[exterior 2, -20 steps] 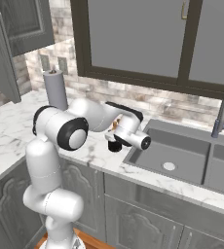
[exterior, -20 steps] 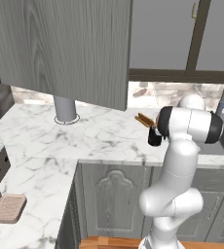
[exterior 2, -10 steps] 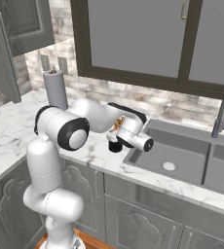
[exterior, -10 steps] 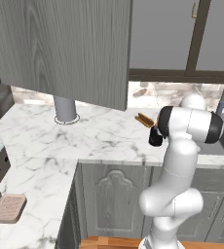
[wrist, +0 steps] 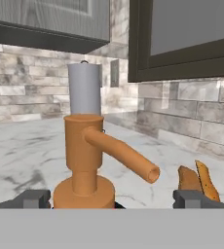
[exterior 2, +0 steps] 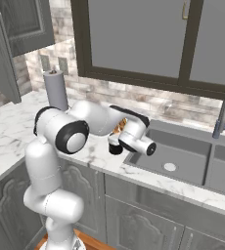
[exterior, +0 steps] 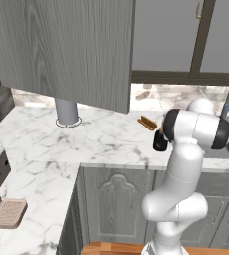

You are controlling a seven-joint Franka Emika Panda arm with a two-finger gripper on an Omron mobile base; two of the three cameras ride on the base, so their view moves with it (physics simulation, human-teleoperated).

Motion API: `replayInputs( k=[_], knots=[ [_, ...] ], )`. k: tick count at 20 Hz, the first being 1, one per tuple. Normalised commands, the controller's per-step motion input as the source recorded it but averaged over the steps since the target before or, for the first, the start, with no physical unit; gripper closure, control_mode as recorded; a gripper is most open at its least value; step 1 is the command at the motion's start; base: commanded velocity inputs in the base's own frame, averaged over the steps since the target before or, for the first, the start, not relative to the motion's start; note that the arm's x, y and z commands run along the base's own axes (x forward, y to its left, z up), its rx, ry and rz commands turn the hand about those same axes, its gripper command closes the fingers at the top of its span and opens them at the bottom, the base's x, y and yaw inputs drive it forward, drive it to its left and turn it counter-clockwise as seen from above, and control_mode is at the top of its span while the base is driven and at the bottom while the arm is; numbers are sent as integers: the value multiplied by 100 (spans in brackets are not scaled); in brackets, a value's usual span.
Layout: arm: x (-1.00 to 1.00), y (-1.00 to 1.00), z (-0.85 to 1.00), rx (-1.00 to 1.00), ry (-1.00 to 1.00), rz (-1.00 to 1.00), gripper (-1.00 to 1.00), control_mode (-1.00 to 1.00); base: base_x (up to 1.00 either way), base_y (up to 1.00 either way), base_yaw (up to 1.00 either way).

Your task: Open the cabinet. Pick the soap dispenser and place it next to the sink. Then close the cabinet.

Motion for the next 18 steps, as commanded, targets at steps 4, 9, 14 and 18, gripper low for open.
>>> replayInputs(
  k=[4,9,14,18],
  knots=[
    [-24,0,0,0,0,0,-100,-100,0,0,0],
    [-22,0,0,0,0,0,-100,-100,0,0,0],
    [-24,0,2,0,1,-4,-100,-100,0,0,0],
    [-21,0,14,0,2,-5,-100,-100,0,0,0]
  ],
)
